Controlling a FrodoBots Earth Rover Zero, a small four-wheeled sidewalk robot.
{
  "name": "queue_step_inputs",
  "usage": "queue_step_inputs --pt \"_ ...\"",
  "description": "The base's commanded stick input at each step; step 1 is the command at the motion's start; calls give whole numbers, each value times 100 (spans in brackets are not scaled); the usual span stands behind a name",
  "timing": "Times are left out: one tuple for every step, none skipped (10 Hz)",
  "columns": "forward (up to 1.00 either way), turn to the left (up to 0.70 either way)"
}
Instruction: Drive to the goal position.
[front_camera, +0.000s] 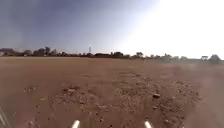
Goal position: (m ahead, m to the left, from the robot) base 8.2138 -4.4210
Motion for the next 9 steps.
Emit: queue_step_inputs --pt "100 0" --pt "100 0" --pt "100 0" --pt "100 0" --pt "100 -1" --pt "100 -10" --pt "100 -39" --pt "100 -39" --pt "100 -39"
